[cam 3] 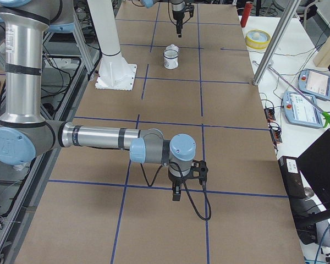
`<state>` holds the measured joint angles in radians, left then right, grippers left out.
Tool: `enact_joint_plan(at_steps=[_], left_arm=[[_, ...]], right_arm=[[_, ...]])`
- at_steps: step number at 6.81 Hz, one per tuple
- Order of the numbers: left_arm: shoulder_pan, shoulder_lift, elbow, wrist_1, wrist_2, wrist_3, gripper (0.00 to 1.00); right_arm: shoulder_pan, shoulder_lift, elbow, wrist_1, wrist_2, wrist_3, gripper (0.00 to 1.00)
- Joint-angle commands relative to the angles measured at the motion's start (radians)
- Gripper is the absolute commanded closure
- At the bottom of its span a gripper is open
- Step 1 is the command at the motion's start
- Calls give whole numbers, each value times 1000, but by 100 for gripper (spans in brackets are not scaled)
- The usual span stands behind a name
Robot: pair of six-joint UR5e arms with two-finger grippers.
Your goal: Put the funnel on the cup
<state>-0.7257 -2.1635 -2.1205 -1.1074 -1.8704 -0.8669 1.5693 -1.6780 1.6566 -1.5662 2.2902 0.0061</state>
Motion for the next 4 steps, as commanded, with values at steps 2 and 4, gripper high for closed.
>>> enact_joint_plan(at_steps=[2, 4], left_arm=[[-411, 254, -12, -77, -313, 696, 0], [-646, 339, 148, -65, -400, 821, 0]], right_arm=[[0, 0, 0, 0, 0, 0, 0], [0, 0, 0, 0, 0, 0, 0]])
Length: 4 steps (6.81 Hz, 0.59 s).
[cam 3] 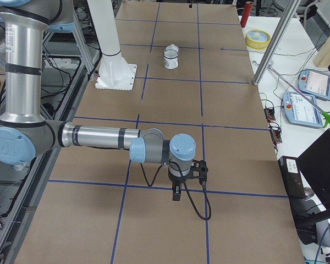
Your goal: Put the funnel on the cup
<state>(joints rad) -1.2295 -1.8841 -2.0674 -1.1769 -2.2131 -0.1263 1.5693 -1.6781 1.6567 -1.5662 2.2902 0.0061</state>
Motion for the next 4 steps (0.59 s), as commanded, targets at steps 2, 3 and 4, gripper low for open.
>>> enact_joint_plan(at_steps=[2, 3, 4], left_arm=[[-224, 173, 220, 5, -100, 83, 0], [-267, 247, 248, -9, -150, 120, 0], [-271, 307, 254, -21, -187, 289, 0]], right_arm=[[0, 0, 0, 0, 0, 0, 0], [0, 0, 0, 0, 0, 0, 0], [0, 0, 0, 0, 0, 0, 0]])
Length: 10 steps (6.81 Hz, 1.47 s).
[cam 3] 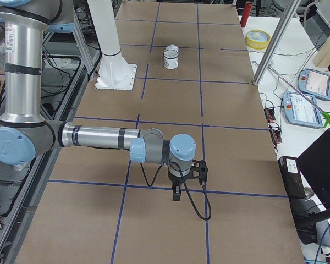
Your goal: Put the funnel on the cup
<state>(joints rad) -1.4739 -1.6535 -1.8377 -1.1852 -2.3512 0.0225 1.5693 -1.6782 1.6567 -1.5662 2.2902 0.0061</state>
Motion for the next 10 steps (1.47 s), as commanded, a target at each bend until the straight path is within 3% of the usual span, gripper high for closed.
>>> enact_joint_plan(at_steps=[1, 5, 7, 10], left_arm=[[-37, 130, 26, -16, -54, 186, 0], [-110, 207, 35, -62, -54, 341, 0], [-117, 205, 54, -67, -54, 340, 0], [-118, 233, 95, -177, -54, 327, 0]], right_arm=[[0, 0, 0, 0, 0, 0, 0], [0, 0, 0, 0, 0, 0, 0], [0, 0, 0, 0, 0, 0, 0], [0, 0, 0, 0, 0, 0, 0]])
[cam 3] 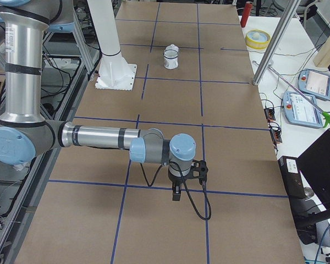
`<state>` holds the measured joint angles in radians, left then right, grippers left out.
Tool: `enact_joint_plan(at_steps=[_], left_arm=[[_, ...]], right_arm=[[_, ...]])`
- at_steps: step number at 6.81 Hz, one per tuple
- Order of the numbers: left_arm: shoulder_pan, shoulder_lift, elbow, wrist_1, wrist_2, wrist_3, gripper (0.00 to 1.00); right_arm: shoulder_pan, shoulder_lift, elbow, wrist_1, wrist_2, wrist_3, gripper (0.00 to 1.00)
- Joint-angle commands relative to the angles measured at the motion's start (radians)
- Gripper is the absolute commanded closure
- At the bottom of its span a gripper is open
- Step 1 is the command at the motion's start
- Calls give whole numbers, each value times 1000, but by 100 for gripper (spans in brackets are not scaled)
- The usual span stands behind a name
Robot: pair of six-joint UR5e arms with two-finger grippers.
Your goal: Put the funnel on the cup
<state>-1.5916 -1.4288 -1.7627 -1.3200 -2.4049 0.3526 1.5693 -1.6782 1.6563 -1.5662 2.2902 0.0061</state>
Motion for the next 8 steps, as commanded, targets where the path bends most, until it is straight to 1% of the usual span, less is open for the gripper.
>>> enact_joint_plan(at_steps=[1, 2, 3, 5, 8], left_arm=[[4, -16, 37, -39, 10, -4, 0], [1, -19, 58, -39, 44, -3, 0], [-1, -24, 57, -39, 71, -1, 0], [-1, -33, 75, -42, 75, -4, 0], [-2, -32, 71, -41, 73, -4, 0]], right_arm=[[0, 0, 0, 0, 0, 0, 0], [0, 0, 0, 0, 0, 0, 0], [0, 0, 0, 0, 0, 0, 0], [0, 0, 0, 0, 0, 0, 0], [0, 0, 0, 0, 0, 0, 0]])
